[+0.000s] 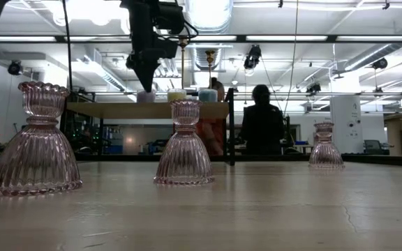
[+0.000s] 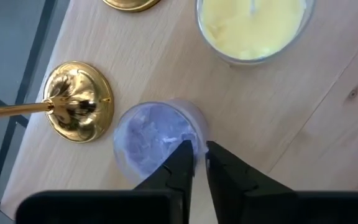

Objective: Pick & Place candle stick holders
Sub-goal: Put the violet scented candle on the shelf aligned with the yellow and blue scented candles, then put the top pink candle holder on the shelf

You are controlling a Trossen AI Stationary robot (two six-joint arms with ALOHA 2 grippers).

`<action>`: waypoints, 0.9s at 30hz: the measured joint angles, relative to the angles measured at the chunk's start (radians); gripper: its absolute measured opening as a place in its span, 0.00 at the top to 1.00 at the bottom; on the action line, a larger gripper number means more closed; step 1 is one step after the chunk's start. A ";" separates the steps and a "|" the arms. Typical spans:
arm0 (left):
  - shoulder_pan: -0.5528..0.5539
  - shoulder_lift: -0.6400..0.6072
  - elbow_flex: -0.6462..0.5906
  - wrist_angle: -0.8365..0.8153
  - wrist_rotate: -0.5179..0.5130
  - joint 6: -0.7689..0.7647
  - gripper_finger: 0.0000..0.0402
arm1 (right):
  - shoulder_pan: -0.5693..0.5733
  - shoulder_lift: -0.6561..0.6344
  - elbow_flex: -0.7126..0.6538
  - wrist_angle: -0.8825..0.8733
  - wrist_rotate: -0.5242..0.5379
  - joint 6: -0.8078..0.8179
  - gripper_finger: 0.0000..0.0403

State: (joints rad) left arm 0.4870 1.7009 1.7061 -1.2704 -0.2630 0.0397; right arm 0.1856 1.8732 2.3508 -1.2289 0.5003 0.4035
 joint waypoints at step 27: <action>-0.144 -0.419 0.008 0.111 0.097 -0.244 0.80 | 0.013 0.000 0.000 -0.074 -0.008 0.000 0.98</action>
State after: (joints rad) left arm 0.3429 1.2818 1.7142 -1.1591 -0.1658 -0.2047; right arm 0.1989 1.8732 2.3505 -1.3025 0.4921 0.4037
